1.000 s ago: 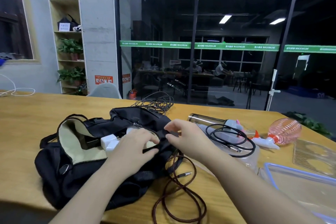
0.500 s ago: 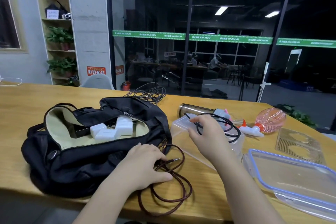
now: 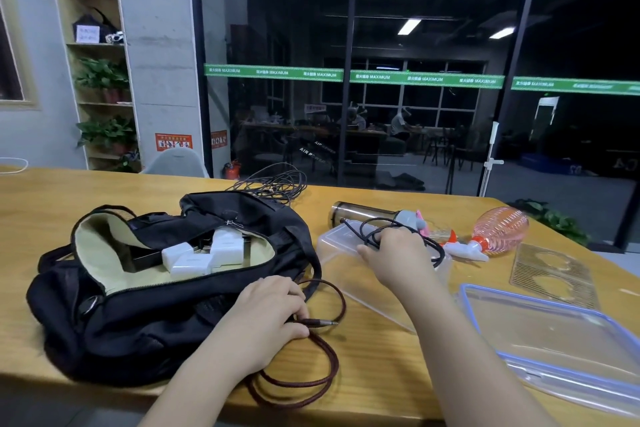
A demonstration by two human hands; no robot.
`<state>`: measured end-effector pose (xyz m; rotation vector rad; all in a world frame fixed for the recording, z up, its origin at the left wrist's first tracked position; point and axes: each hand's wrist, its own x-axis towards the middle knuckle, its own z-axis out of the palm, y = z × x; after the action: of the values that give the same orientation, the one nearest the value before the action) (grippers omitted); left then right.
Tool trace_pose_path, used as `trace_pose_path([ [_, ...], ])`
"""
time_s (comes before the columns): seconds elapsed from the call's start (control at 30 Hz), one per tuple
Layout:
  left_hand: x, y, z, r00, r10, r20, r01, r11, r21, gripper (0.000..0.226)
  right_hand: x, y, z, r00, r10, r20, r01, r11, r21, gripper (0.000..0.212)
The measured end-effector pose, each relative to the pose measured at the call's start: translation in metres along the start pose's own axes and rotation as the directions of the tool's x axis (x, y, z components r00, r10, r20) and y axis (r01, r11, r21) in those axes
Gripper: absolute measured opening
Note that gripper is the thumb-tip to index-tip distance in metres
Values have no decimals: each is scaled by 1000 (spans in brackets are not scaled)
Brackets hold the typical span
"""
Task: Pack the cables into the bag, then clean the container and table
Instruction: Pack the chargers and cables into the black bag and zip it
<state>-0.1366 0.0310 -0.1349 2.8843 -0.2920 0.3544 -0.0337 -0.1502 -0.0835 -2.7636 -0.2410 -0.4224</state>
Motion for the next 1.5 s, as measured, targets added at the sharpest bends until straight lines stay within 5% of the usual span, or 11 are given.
trace_pose_path([
  [0.27,-3,2,-4,997,72,-41,-72,997,-9,10,15,-8,-12,969,54,240,-34,996,-87,14],
  [0.47,-4,7,-10,991,-21,-132,-15,963,-268,10,12,-16,-19,949,-49,312,138,953,-271,26],
  [0.6,-4,12,-18,970,-75,-230,-37,893,-449,12,3,-16,-22,985,-83,150,118,964,-239,26],
  [0.73,0,17,-34,912,-36,-408,-157,890,-429,20,-4,-18,-32,990,-121,-78,108,983,-151,26],
  [0.9,2,13,-60,855,-58,-516,-188,891,-412,17,-3,-27,-40,964,-180,-194,189,982,25,29],
  [1.17,-9,-37,-101,772,-102,-627,0,987,-160,10,-2,-62,-38,914,-295,-280,378,871,315,26],
  [1.3,-15,-73,-110,791,-34,-610,79,996,46,18,-3,-86,-30,894,-361,-265,440,819,369,26],
  [1.5,-16,-107,-103,786,-226,-575,275,961,-2,16,1,-124,-14,867,-432,-249,499,752,432,20],
])
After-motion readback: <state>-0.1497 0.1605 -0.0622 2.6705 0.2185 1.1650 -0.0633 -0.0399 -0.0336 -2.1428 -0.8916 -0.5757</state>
